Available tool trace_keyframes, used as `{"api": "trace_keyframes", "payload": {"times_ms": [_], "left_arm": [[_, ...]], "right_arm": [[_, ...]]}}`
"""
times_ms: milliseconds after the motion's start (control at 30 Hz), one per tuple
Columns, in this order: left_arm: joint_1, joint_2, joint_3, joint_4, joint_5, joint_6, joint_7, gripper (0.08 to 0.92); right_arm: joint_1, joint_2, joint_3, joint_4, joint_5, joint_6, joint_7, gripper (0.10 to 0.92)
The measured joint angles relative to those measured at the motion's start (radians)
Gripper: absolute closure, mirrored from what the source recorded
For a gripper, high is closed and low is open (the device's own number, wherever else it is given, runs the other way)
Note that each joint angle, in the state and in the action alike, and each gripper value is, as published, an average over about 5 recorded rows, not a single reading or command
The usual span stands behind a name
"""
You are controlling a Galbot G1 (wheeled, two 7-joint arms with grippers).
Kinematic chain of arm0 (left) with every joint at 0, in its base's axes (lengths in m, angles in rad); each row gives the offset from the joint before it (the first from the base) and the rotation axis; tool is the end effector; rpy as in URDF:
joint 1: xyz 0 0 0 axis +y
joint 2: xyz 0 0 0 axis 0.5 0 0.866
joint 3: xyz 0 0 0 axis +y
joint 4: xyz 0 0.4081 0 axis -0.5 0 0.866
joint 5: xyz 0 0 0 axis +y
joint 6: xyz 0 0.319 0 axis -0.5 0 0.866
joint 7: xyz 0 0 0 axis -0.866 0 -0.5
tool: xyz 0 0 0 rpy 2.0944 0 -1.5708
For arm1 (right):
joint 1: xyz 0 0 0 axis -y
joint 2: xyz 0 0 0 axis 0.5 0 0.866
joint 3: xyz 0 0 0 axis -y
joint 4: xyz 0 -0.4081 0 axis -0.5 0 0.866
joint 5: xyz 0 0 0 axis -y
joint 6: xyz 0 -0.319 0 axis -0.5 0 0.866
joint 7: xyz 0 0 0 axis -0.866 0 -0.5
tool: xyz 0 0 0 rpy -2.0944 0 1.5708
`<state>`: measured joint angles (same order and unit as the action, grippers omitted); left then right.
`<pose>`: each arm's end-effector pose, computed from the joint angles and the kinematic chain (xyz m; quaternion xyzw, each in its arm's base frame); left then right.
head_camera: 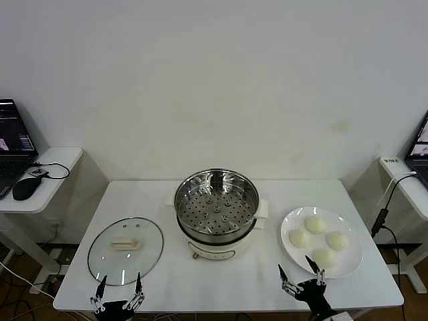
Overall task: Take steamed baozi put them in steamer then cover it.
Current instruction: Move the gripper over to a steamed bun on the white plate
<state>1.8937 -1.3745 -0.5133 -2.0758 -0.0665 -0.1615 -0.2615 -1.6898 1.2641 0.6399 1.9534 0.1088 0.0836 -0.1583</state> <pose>-0.0019 0.0467 -0.3744 0.0673 -0.9929 -0.0474 0.0864 0.0764 -0.1200 -0.3884 0.1010 -0.9860 0.1001 0.0871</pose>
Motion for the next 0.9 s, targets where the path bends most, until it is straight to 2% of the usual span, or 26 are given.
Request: {"api": "trace_keyframes", "payload": {"times_ms": [200, 467, 900], "left_arm": [[-0.010, 0.005, -0.009, -0.004, 0.011, 0.014, 0.010, 0.177], [-0.027, 0.008, -0.013, -0.001, 0.036, 0.040, 0.010, 0.177], [-0.041, 0.014, -0.016, 0.009, 0.073, 0.056, 0.016, 0.177]], "right_arm": [[0.052, -0.062, 0.053, -0.019, -0.065, -0.025, -0.021, 0.202], [0.176, -0.241, 0.100, -0.079, -0.188, -0.094, -0.091, 0.202], [0.489, -0.596, -0.045, -0.224, -0.339, -0.177, -0.369, 0.203]]}}
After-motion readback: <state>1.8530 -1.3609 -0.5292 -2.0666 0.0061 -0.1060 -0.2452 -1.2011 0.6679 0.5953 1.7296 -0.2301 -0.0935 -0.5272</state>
